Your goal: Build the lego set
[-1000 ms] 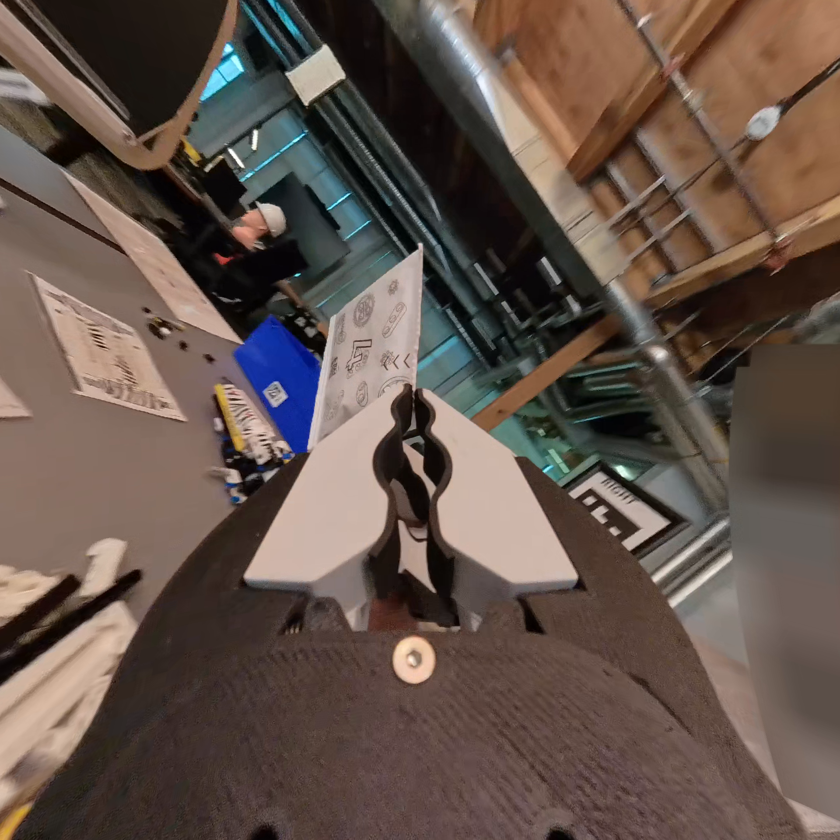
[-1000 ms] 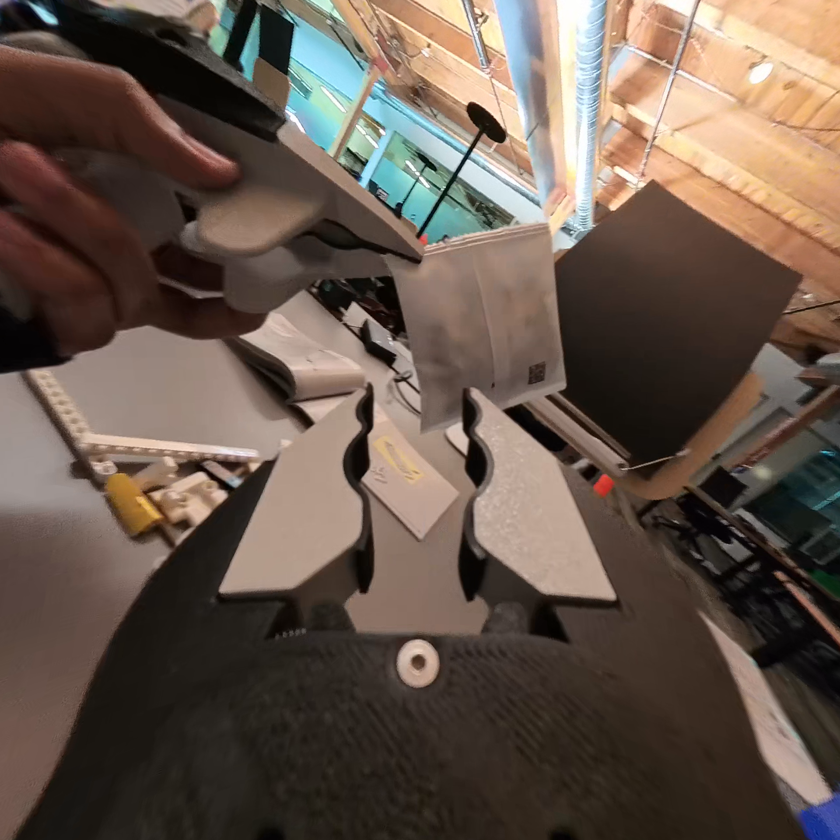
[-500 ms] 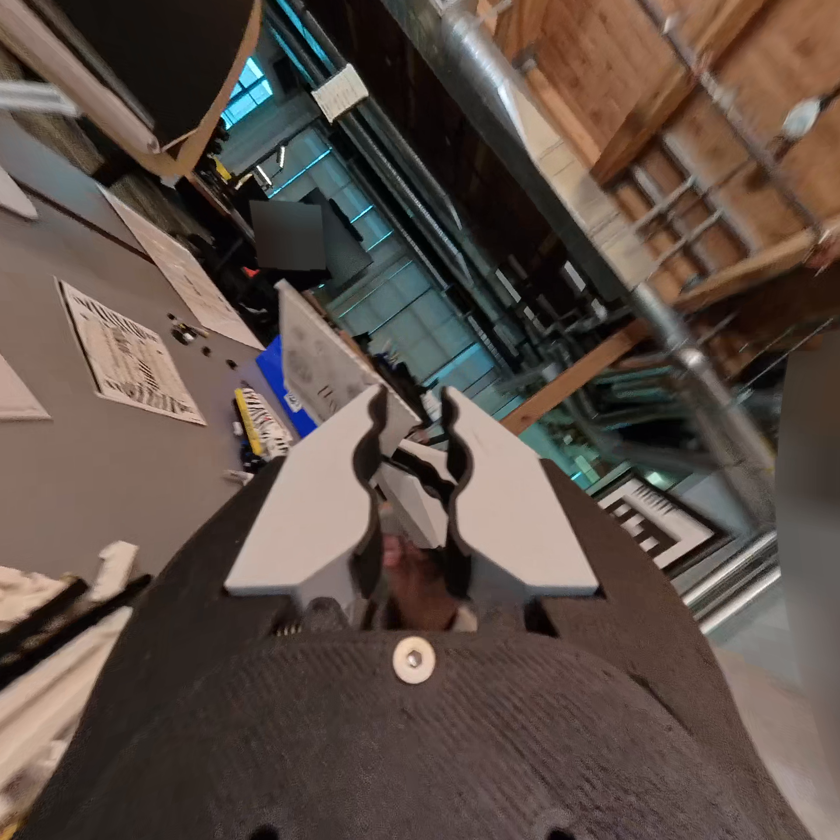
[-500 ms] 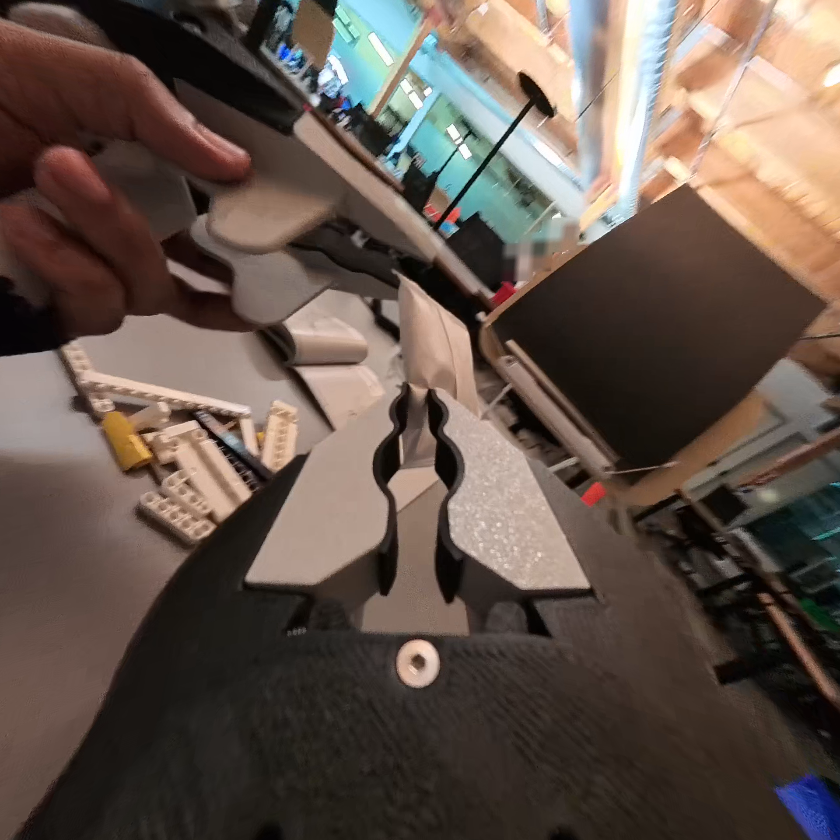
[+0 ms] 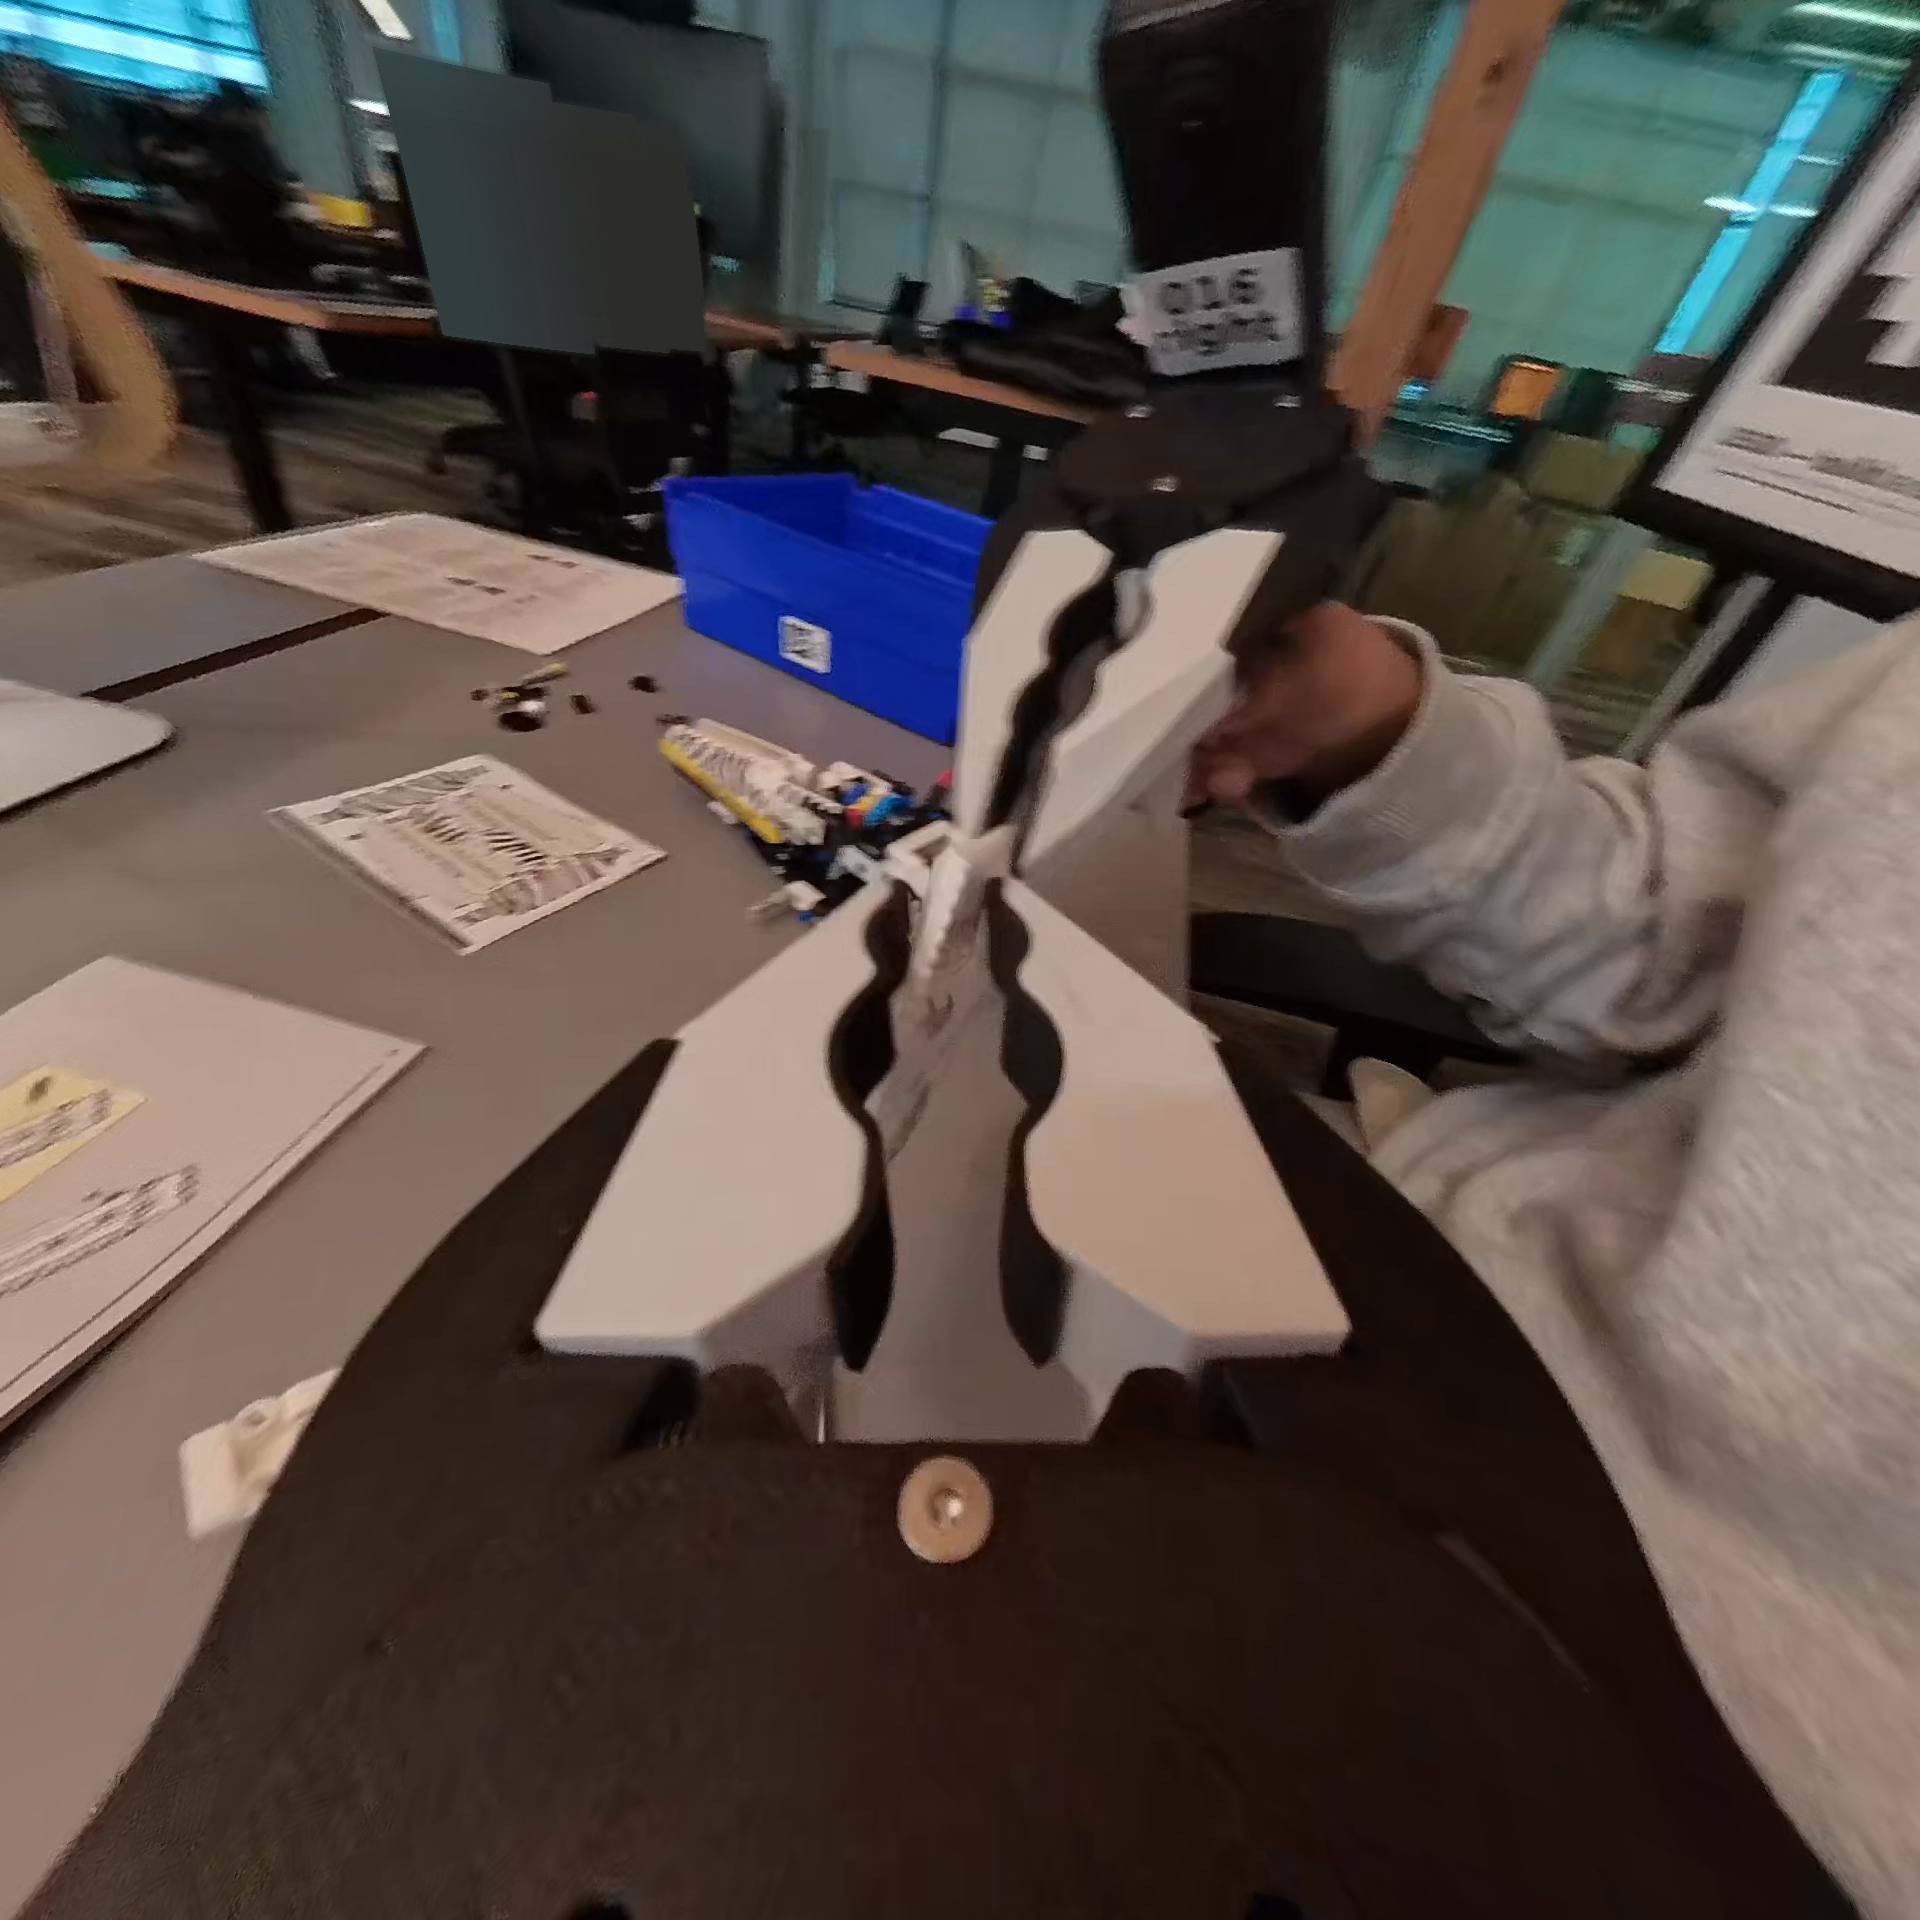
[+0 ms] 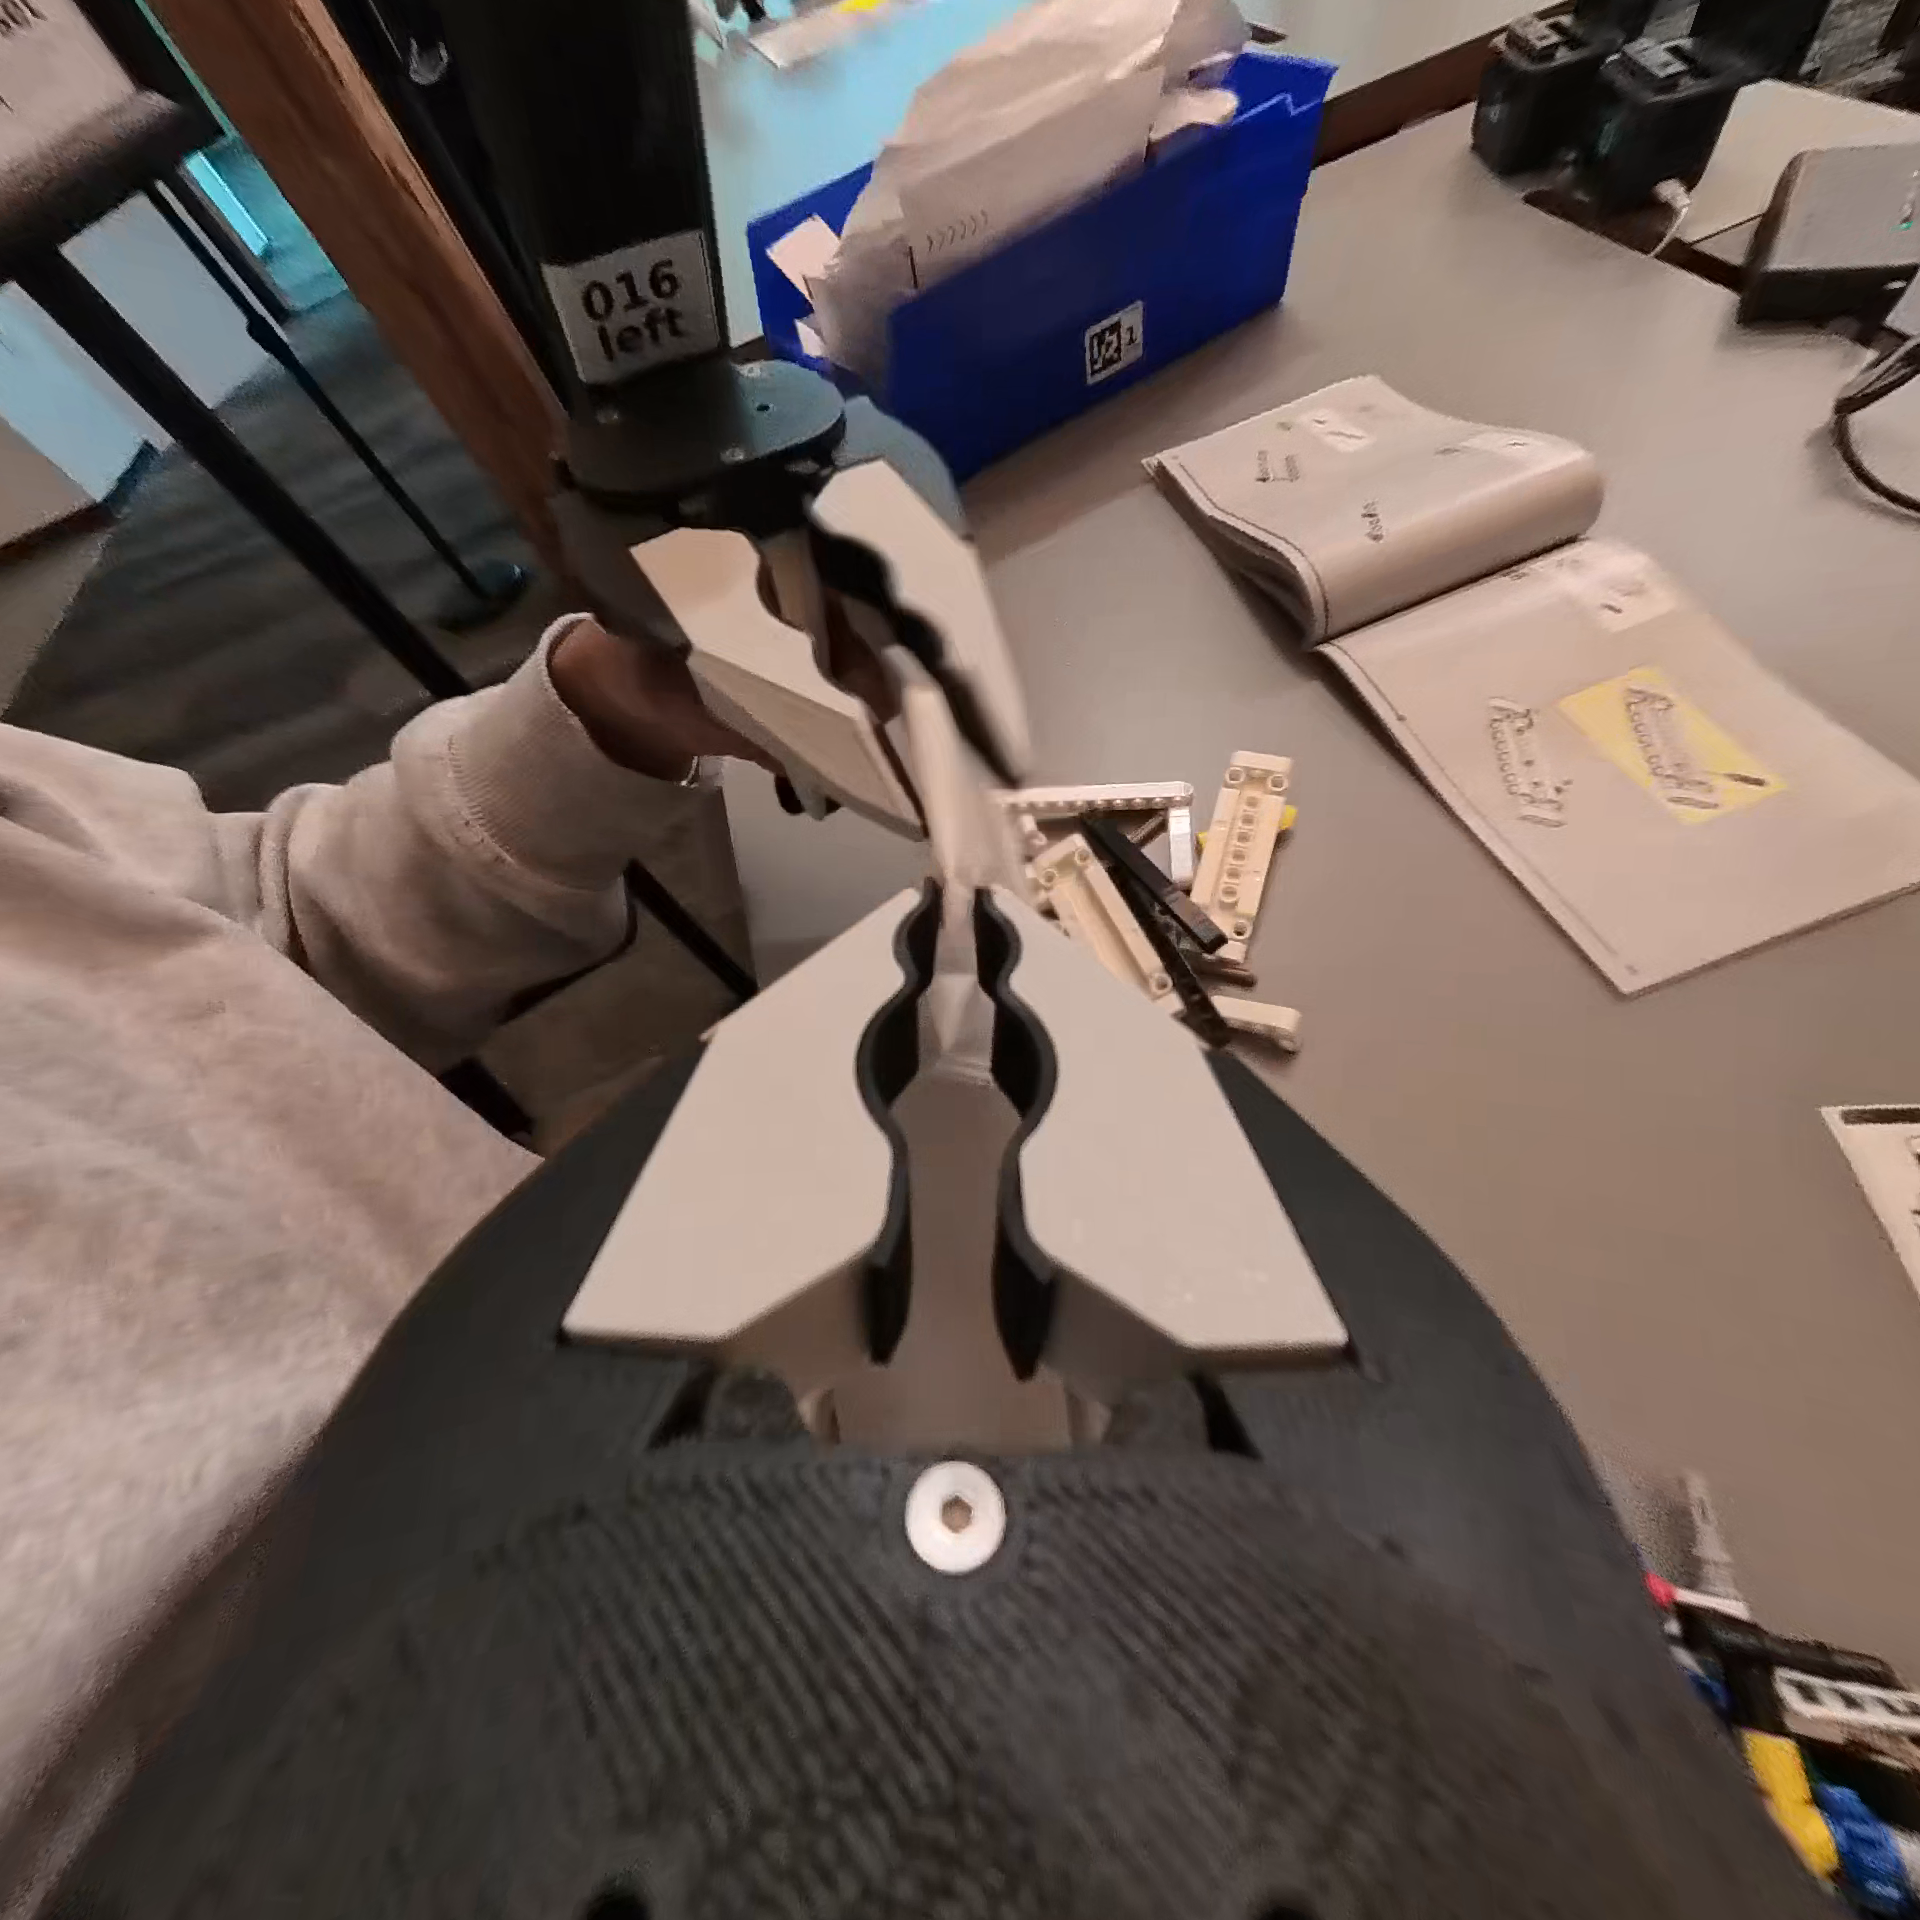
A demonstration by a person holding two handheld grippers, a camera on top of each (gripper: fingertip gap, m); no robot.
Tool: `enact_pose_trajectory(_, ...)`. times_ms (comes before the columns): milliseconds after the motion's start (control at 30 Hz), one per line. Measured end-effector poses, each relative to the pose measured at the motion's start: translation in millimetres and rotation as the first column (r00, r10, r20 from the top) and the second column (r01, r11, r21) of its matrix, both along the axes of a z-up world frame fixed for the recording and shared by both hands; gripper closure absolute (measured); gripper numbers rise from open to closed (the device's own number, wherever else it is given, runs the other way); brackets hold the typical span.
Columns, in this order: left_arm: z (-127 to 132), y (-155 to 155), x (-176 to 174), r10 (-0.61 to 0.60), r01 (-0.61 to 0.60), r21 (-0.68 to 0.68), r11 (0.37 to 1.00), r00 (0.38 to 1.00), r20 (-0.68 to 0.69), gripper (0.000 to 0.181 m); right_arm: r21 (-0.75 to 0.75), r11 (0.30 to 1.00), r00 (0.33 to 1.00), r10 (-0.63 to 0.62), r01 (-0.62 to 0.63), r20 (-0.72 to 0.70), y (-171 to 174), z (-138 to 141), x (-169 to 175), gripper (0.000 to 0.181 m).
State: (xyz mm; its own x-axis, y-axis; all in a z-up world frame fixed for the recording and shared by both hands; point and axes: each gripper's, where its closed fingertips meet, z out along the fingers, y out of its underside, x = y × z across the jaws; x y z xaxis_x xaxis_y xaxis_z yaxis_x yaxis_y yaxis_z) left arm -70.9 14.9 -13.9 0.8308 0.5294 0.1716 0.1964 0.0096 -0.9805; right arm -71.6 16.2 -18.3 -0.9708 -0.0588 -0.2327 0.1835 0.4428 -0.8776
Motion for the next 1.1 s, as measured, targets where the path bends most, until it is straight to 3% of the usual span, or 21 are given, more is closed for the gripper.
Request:
enact_pose_trajectory(33,1,3,5,-0.042,0.042,0.005,0.999,0.999,0.003,0.178,-0.015,1.0,1.0,-0.007,0.007,0.002,2,2,-2,0.175)
enact_pose_trajectory(167,-3,10,8,-0.083,0.083,0.002,0.997,0.996,0.043,0.179,-0.079,0.997,1.0,-0.02,0.019,-0.013,8,11,-4,0.16)
enact_pose_trajectory(267,-5,18,13,-0.128,0.128,0.006,0.992,0.99,0.061,0.179,-0.07,0.997,0.999,0.012,-0.015,-0.031,11,9,3,0.159)
enact_pose_trajectory(467,-4,24,7,-0.106,0.103,0.044,0.994,0.991,0.086,0.176,0.039,0.999,0.988,0.042,-0.037,-0.15,15,-5,7,0.18)
enact_pose_trajectory(500,-5,20,0,-0.056,0.052,0.044,0.998,0.995,0.088,0.171,0.066,0.998,0.983,0.013,-0.001,-0.183,17,-7,0,0.181)
enact_pose_trajectory(600,-4,1,-19,0.086,-0.092,0.07,0.993,0.992,0.089,0.117,0.175,0.952,0.896,-0.159,0.25,-0.414,33,-24,-51,0.181)
enact_pose_trajectory(633,-3,-5,-21,0.109,-0.115,0.075,0.991,0.99,0.088,0.109,0.196,0.954,0.906,-0.132,0.226,-0.402,34,-27,-48,0.181)
enact_pose_trajectory(700,4,-16,-21,0.132,-0.139,0.103,0.985,0.989,0.074,0.096,0.128,0.991,0.992,0.05,-0.035,-0.112,24,-16,0,0.181)
enact_pose_trajectory(733,10,-20,-19,0.132,-0.139,0.129,0.982,0.989,0.061,0.096,0.06,0.995,0.997,0.076,-0.077,0.028,20,-3,10,0.181)
enact_pose_trajectory(767,17,-24,-16,0.125,-0.13,0.16,0.979,0.991,0.047,0.095,0.062,0.997,0.998,-0.04,0.036,0.054,18,-3,-8,0.181)
enact_pose_trajectory(800,23,-29,-14,0.123,-0.128,0.191,0.973,0.992,0.037,0.096,0.094,0.975,0.979,-0.194,0.199,-0.062,22,-9,-38,0.181)
enact_pose_trajectory(833,28,-33,-13,0.126,-0.13,0.216,0.968,0.991,0.033,0.098,0.12,0.946,0.938,-0.273,0.303,-0.215,30,-14,-60,0.181)
enact_pose_trajectory(867,32,-37,-11,0.129,-0.133,0.234,0.963,0.991,0.031,0.098,0.157,0.94,0.93,-0.256,0.303,-0.263,33,-21,-61,0.181)
enact_pose_trajectory(933,34,-44,-10,0.137,-0.139,0.238,0.961,0.99,0.025,0.1,0.079,0.995,0.998,-0.055,0.053,0.031,18,-7,-13,0.181)
enact_pose_trajectory(967,34,-45,-9,0.137,-0.139,0.231,0.963,0.99,0.022,0.101,0.061,0.996,0.99,-0.065,0.058,0.121,15,-2,-10,0.181)
enact_pose_trajectory(1000,33,-46,-8,0.134,-0.136,0.222,0.966,0.991,0.021,0.102,0.105,0.984,0.988,-0.15,0.146,0.029,17,-10,-24,0.181)
enact_pose_trajectory(1033,31,-45,-7,0.127,-0.129,0.212,0.969,0.992,0.023,0.103,0.151,0.957,0.961,-0.226,0.249,-0.157,23,-17,-43,0.181)
enact_pose_trajectory(1067,30,-43,-6,0.116,-0.119,0.202,0.972,0.993,0.027,0.104,0.172,0.949,0.945,-0.22,0.265,-0.241,25,-20,-45,0.181)
enact_pose_trajectory(1100,27,-40,-6,0.105,-0.109,0.19,0.976,0.994,0.032,0.104,0.153,0.972,0.973,-0.151,0.179,-0.177,19,-17,-28,0.181)
